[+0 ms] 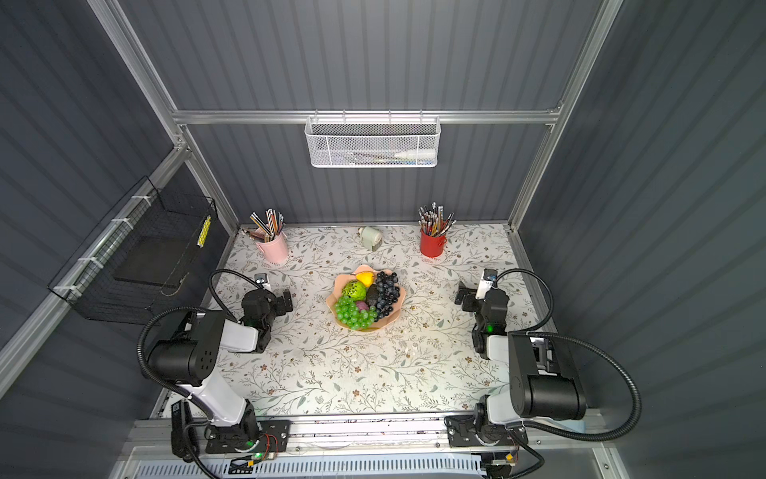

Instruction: Place and organize the fake fruits in the fruit bowl

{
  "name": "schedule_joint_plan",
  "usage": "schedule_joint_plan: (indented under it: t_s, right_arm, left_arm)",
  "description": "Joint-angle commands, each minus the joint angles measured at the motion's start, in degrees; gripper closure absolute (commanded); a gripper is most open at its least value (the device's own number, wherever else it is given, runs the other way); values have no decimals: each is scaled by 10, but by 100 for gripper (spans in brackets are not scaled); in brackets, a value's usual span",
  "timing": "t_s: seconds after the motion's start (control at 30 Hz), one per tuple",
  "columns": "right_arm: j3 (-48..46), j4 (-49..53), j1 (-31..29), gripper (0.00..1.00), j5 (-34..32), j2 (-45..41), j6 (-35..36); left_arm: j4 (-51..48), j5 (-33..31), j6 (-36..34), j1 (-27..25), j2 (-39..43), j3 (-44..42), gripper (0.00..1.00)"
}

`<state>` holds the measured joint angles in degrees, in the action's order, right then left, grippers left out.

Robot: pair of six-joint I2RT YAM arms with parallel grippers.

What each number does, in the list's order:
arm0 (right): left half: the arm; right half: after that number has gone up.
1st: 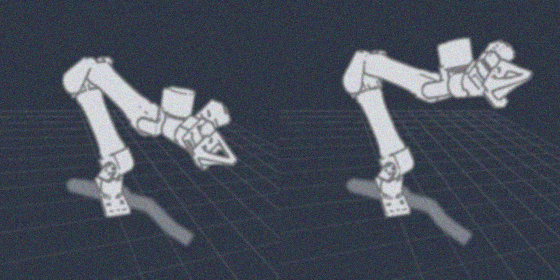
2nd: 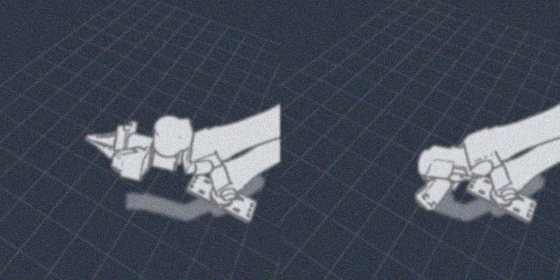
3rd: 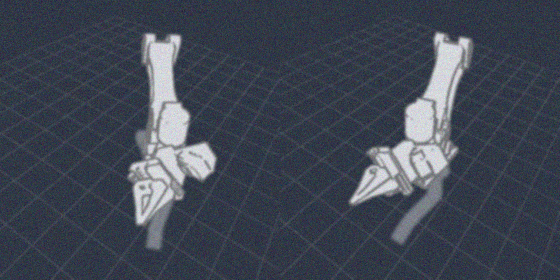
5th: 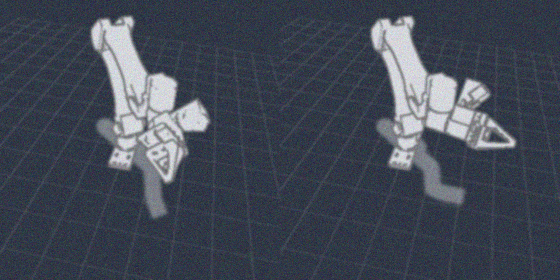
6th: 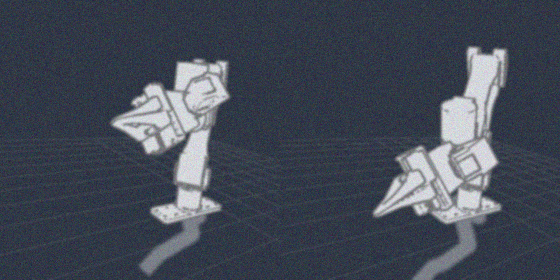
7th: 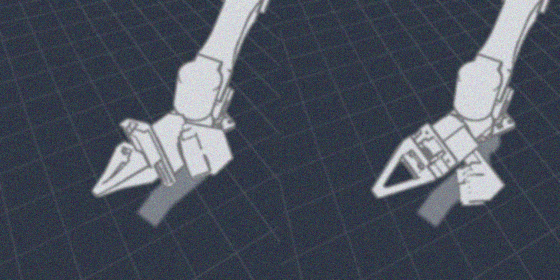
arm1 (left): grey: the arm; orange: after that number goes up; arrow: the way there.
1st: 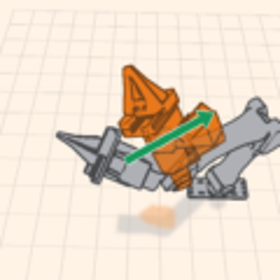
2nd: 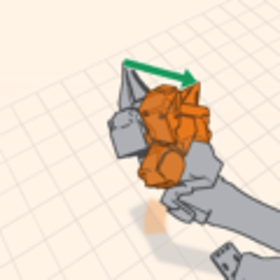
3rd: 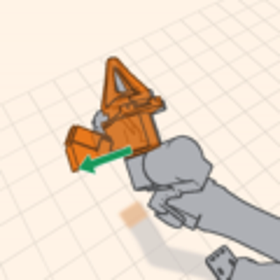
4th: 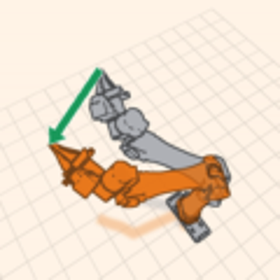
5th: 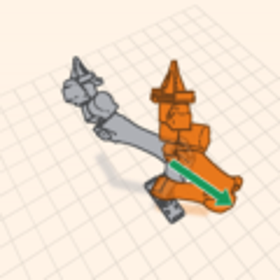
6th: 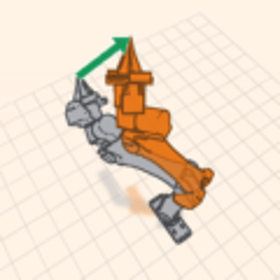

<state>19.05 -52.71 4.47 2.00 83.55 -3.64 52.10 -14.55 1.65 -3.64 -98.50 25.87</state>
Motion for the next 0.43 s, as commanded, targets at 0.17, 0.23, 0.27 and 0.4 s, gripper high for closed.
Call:
schedule_joint_plan:
  t_s: [0.17,0.23,0.27,0.4]
  right_arm:
    - [2,-20,1,1,9,2,5]
    - [6,-16,1,1,12,5,4]
    - [6,-14,1,1,12,4,4]
    - [-3,-25,1,1,13,-1,5]
  left_arm:
    - [28,4,-9,3,2,0,0]
    - [28,4,-9,3,2,1,0]
    - [28,4,-9,3,1,1,0]
    - [28,5,-9,3,2,1,0]
